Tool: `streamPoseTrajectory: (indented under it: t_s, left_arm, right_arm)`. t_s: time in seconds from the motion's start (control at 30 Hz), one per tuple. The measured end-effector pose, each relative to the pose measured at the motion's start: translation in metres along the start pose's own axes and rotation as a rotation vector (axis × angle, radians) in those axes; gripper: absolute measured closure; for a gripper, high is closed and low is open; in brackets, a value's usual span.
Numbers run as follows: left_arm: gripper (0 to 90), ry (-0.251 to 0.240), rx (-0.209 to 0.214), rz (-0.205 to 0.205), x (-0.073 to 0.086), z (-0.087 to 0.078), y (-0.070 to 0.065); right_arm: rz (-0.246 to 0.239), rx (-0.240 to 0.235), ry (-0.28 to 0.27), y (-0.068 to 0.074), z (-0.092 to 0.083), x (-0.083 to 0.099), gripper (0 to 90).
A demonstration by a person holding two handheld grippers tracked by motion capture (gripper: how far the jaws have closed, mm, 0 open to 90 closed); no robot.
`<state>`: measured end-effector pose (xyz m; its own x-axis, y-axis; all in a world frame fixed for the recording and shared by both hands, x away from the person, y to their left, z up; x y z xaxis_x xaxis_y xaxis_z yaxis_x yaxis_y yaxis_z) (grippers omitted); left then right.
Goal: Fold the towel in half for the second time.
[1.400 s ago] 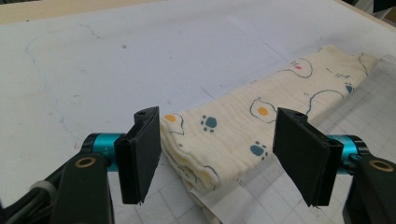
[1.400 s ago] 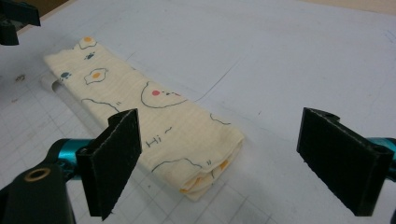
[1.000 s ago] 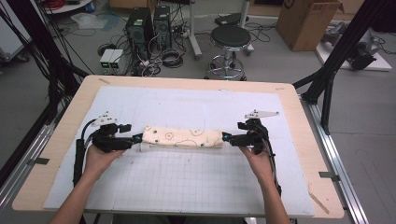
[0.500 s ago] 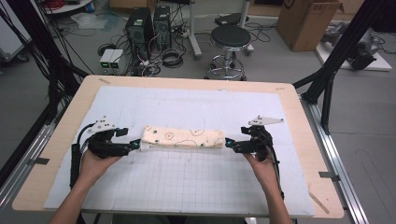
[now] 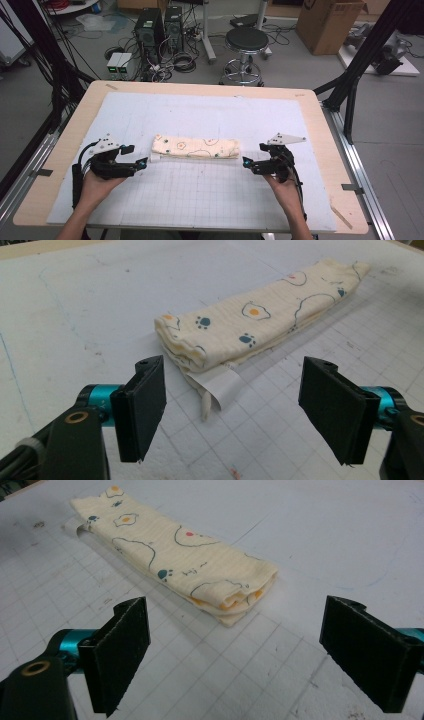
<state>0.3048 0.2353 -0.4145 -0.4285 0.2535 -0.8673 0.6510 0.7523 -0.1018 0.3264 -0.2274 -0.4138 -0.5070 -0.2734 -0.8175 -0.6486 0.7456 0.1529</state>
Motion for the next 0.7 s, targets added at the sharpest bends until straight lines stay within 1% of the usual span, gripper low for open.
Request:
streamPoseTrajectory:
  t_s: [0.07, 0.1, 0.13, 0.23, 0.33, 0.43, 0.5, 0.57, 0.7]
  left_arm:
    - [27.2, -0.002, -0.003, 0.006, 0.003, -0.002, -0.002]
    - [27.2, -0.004, -0.006, 0.003, 0.004, -0.003, -0.003]
    - [27.2, -0.007, -0.008, 0.008, 0.005, -0.004, -0.003]
    - [26.9, -0.008, -0.01, 0.007, 0.009, -0.006, -0.004]
    - [26.7, 0.0, -0.016, 0.016, 0.013, -0.008, -0.006]
    - [26.5, -0.005, -0.014, 0.013, 0.016, -0.011, -0.008]
    - [26.3, -0.005, -0.019, 0.021, 0.018, -0.013, -0.009]
    - [26.0, -0.008, -0.025, 0.019, 0.021, -0.015, -0.01]
    - [25.4, -0.005, -0.026, 0.018, 0.026, -0.018, -0.011]
  right_arm:
    - [-0.002, 0.001, -0.005, 0.001, -0.001, 0.003, 12.1]
    - [-0.007, 0.002, 0.001, 0.001, -0.002, 0.004, 12.1]
    - [-0.009, 0.003, 0.003, 0.001, -0.002, 0.006, 12.1]
    - [-0.015, 0.006, -0.001, 0.002, -0.006, 0.01, 12.1]
    - [-0.013, 0.011, -0.001, 0.002, -0.008, 0.014, 12.1]
    - [-0.007, 0.019, -0.008, 0.002, -0.012, 0.019, 12.1]
    - [-0.012, 0.024, -0.014, 0.001, -0.015, 0.022, 12.1]
    - [-0.007, 0.026, -0.014, 0.001, -0.018, 0.025, 12.1]
    - [0.0, 0.031, -0.03, 0.0, -0.025, 0.03, 12.1]
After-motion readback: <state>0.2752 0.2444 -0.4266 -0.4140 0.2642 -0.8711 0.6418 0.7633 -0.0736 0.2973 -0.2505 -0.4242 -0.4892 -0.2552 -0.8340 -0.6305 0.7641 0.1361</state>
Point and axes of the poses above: each handheld gripper's, and its own axes: z roughly forward along the jaws, x roughly out of its underside, y roughly to its left, the point moved 2 cm from there along z, roughly forward along the jaws
